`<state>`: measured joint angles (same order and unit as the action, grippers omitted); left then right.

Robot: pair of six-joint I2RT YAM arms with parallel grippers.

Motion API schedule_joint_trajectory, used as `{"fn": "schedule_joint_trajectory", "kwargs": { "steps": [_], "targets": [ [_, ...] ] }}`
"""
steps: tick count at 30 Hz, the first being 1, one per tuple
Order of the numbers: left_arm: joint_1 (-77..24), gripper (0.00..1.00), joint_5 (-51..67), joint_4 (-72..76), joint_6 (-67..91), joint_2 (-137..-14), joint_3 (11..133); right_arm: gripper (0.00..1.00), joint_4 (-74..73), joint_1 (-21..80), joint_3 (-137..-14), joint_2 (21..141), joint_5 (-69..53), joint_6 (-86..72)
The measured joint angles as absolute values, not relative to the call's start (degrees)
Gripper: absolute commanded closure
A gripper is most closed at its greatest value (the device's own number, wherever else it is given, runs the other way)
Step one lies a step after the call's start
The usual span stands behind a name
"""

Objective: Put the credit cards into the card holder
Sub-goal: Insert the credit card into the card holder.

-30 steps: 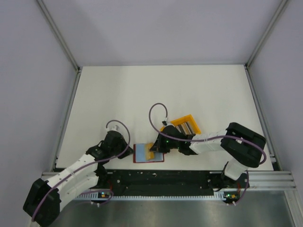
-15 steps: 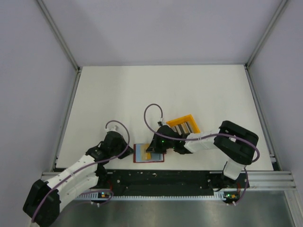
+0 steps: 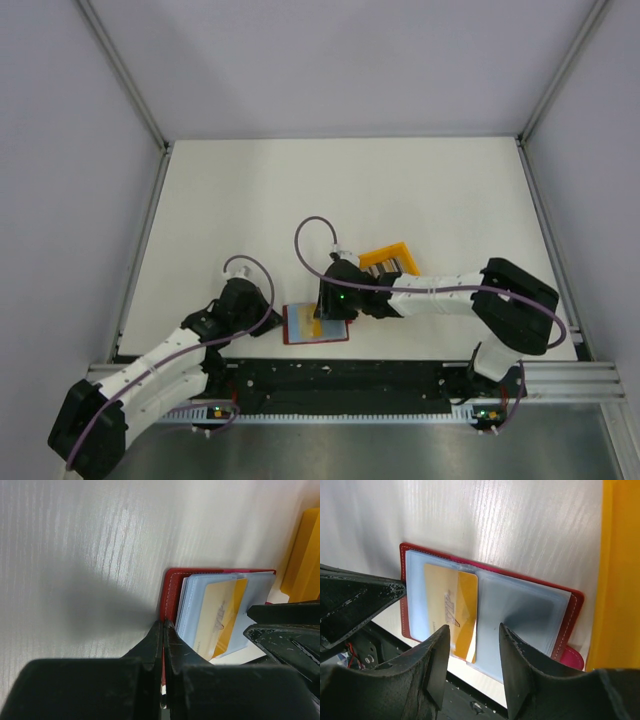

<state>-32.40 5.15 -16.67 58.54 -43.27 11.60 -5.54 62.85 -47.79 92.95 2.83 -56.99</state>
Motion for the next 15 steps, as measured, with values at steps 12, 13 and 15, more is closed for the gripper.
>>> {"fn": "schedule_joint_trajectory", "kwargs": {
  "steps": [12, 13, 15],
  "targets": [
    [-32.4, 1.0, 5.1, -16.7, 58.5, -43.2, 11.6, 0.63, -7.1, 64.4, -52.6, 97.4, -0.1, -54.0],
    [-32.4, 1.0, 5.1, -16.7, 58.5, -43.2, 11.6, 0.63, -7.1, 64.4, -52.9, 97.8, -0.6, -53.9],
    [-32.4, 1.0, 5.1, -16.7, 58.5, -43.2, 11.6, 0.63, -6.9, 64.5, -53.7, 98.8, -1.9, -53.7]
  ]
}}
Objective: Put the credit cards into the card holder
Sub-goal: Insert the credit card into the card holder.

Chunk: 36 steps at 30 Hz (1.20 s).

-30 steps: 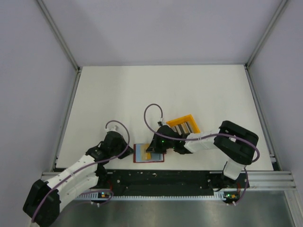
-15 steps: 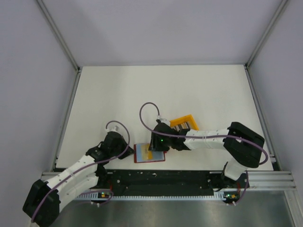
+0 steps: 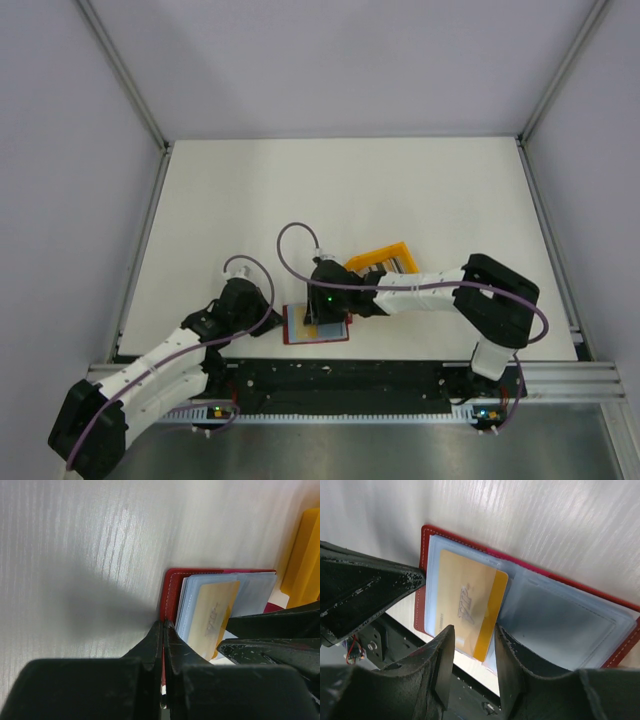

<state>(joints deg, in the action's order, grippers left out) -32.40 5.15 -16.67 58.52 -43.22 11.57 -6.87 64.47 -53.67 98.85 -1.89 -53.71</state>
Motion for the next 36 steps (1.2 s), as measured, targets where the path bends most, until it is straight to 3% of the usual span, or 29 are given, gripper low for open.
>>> {"fn": "schedule_joint_trajectory", "kwargs": {
  "steps": [11, 17, 26, 30, 36],
  "targets": [
    [-32.4, 1.0, 5.1, -16.7, 58.5, -43.2, 11.6, 0.64, -7.5, 65.2, -56.4, 100.9, -4.8, -52.1],
    [-32.4, 1.0, 5.1, -16.8, 58.5, -43.1, 11.6, 0.58, -9.9, 65.3, -57.6, 100.6, -2.5, -49.8],
    [-32.4, 1.0, 4.9, -17.0, 58.3, -43.0, 11.7, 0.53, -19.8, 64.0, -58.5, 85.0, 11.2, -42.0],
    [-32.4, 1.0, 4.9, -17.0, 57.9, -43.0, 11.7, 0.46, -21.0, 58.3, -57.7, 79.0, 13.0, -40.2],
    [-32.4, 1.0, 4.9, -16.8, 57.4, -43.8, 12.0, 0.46, -22.8, 51.2, -54.0, 77.0, 12.3, -38.9]
  ]
}}
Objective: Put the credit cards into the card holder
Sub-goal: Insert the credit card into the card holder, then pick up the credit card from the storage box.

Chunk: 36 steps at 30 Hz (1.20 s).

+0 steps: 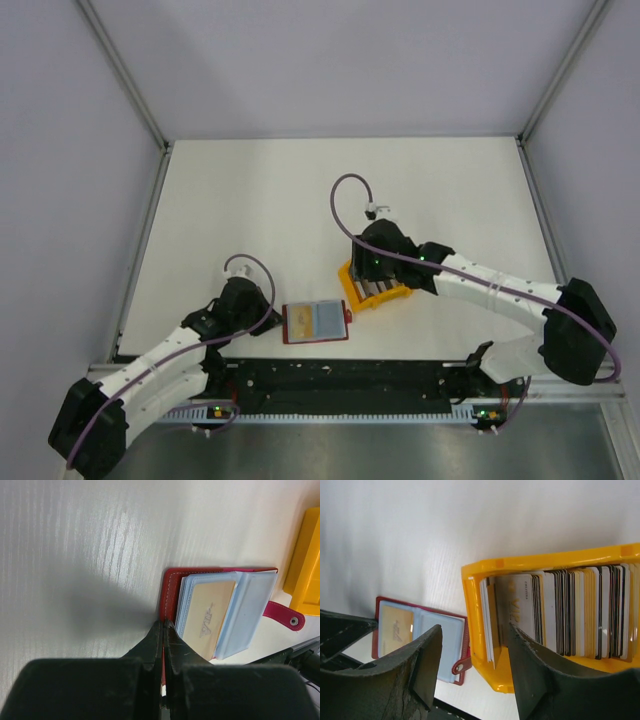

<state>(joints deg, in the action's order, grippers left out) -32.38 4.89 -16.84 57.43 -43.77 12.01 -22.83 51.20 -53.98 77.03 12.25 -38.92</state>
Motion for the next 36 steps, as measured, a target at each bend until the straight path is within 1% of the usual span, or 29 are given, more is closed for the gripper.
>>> {"fn": "schedule_joint_trajectory", "kwargs": {
  "steps": [6, 20, 26, 34, 36],
  "targets": [
    [-32.4, 1.0, 4.9, -16.7, 57.3, -43.8, 12.0, 0.46, -23.9, 49.5, -52.5, 78.7, 8.5, -38.3],
    [-32.4, 1.0, 4.9, -16.1, 56.9, -44.8, 12.2, 0.46, -21.9, 48.5, -52.5, 88.4, 1.8, -37.5],
    [-32.4, 1.0, 4.9, -15.9, 56.9, -44.9, 12.2, 0.54, -21.5, 47.9, -52.6, 88.8, -0.4, -37.1],
    [-32.4, 1.0, 4.9, -15.2, 56.9, -45.5, 12.2, 0.62, -21.0, 47.5, -52.6, 87.4, -2.1, -37.0],
    [-32.4, 1.0, 4.9, -15.0, 56.9, -45.5, 12.2, 0.65, -20.9, 47.3, -52.6, 86.7, -2.2, -37.0]
  ]
}}
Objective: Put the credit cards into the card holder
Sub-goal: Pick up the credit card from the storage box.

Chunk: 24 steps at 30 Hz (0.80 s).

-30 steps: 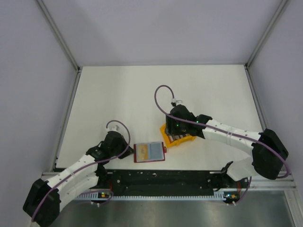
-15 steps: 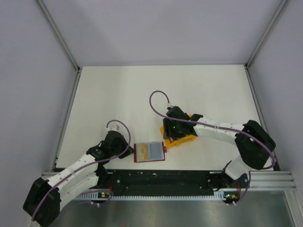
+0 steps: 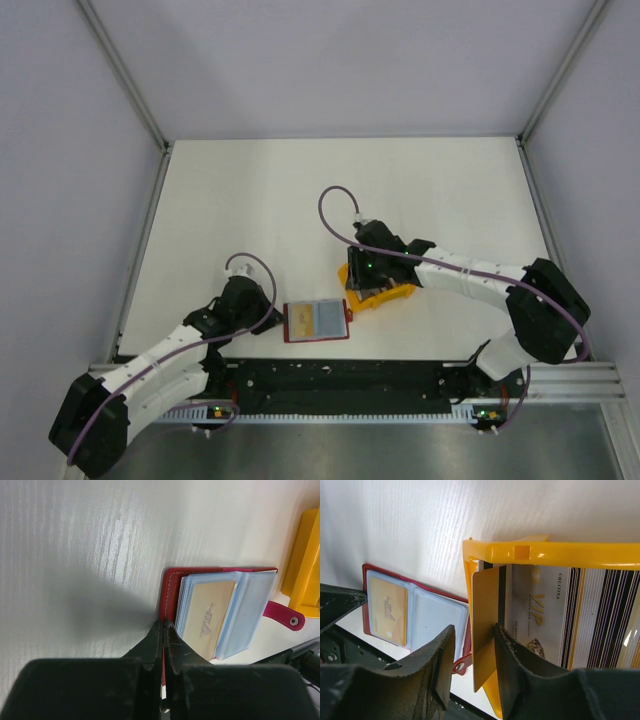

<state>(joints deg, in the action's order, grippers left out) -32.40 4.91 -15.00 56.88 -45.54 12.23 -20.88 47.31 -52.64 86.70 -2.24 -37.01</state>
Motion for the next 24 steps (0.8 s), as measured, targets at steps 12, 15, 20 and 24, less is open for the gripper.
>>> {"fn": "schedule_joint_trajectory", "kwargs": {
  "steps": [12, 15, 20, 24],
  "targets": [
    [-32.4, 1.0, 5.0, -14.9, 56.9, -45.6, 12.2, 0.8, -20.8, 46.9, -52.6, 85.6, -2.7, -37.0],
    [-32.4, 1.0, 5.0, -14.8, 56.9, -45.6, 12.2, 0.83, -20.8, 46.7, -52.6, 85.5, -2.7, -37.0],
    [-32.4, 1.0, 5.0, -14.8, 56.9, -45.7, 12.2, 0.82, -20.7, 46.4, -52.6, 85.0, -2.8, -37.1],
    [-32.4, 1.0, 5.0, -14.8, 56.9, -45.7, 12.2, 0.85, -20.6, 46.0, -52.6, 84.4, -3.1, -37.1]
  ]
}}
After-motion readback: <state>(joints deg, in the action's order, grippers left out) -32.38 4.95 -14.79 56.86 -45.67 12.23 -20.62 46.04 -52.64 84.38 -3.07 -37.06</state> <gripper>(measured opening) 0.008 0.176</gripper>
